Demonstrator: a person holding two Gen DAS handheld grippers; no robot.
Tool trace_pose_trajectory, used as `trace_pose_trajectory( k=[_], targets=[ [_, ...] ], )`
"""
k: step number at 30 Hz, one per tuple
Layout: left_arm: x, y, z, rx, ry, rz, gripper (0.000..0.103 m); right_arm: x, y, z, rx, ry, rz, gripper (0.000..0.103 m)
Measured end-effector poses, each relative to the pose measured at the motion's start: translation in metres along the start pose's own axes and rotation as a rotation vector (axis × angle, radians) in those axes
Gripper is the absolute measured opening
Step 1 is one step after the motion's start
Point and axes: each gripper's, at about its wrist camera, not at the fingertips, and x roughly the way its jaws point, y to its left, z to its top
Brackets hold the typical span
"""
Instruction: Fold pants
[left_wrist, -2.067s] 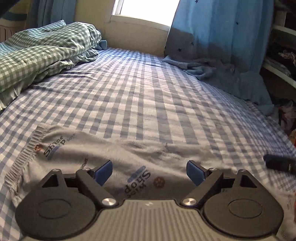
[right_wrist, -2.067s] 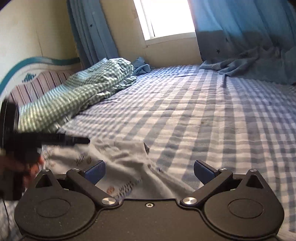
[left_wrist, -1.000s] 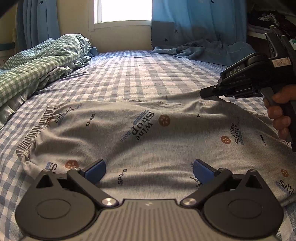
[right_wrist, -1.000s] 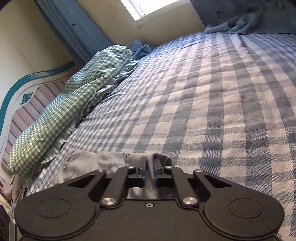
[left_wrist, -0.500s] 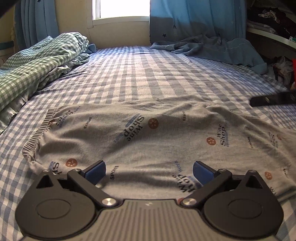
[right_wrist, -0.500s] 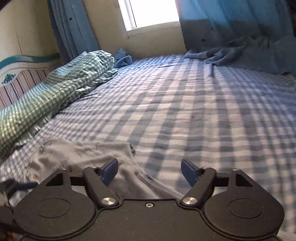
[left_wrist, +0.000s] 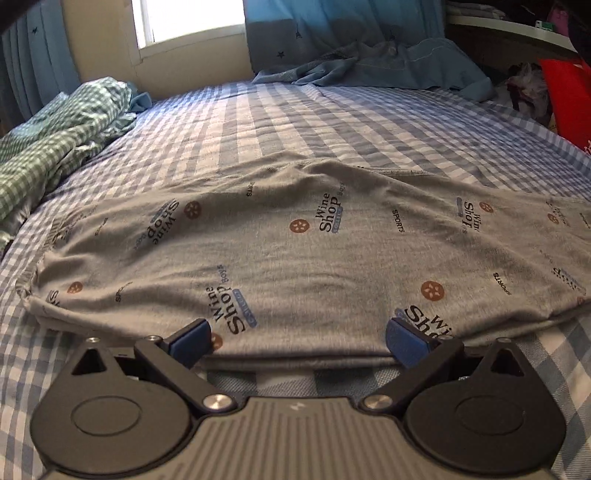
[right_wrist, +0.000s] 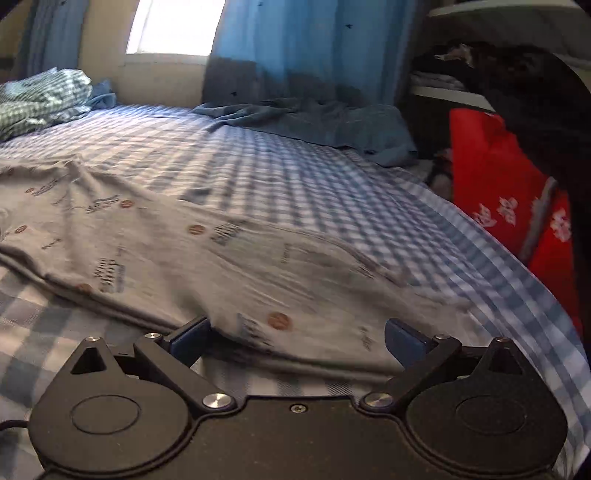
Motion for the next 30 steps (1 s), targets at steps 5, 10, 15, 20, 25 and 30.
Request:
trace_pose_trajectory(
  k=[5, 10, 15, 20, 25, 30],
  targets=[
    [-0.01, -0.011, 0.028, -0.069, 0.028, -0.013, 0.103, -0.024, -0.082, -0.031, 0.257, -0.024, -0.021, 0.1],
    [-0.007, -0.087, 0.065, 0.025, -0.001, -0.165, 0.103, -0.036, -0.117, -0.042, 0.517, -0.044, 0.274, 0.1],
    [0.015, -0.183, 0.101, 0.075, 0.04, -0.389, 0.103, -0.019, -0.129, -0.04, 0.652, -0.01, 0.37, 0.101],
    [0.045, -0.28, 0.122, 0.174, 0.094, -0.504, 0.103, -0.004, -0.14, -0.036, 0.707, -0.004, 0.313, 0.095],
    [0.069, -0.354, 0.118, 0.378, 0.12, -0.48, 0.103, 0.006, -0.146, -0.044, 0.778, -0.013, 0.246, 0.067],
    [0.073, -0.39, 0.111, 0.476, 0.082, -0.479, 0.103, 0.01, -0.155, -0.052, 0.919, -0.045, 0.209, 0.049]
  ],
)
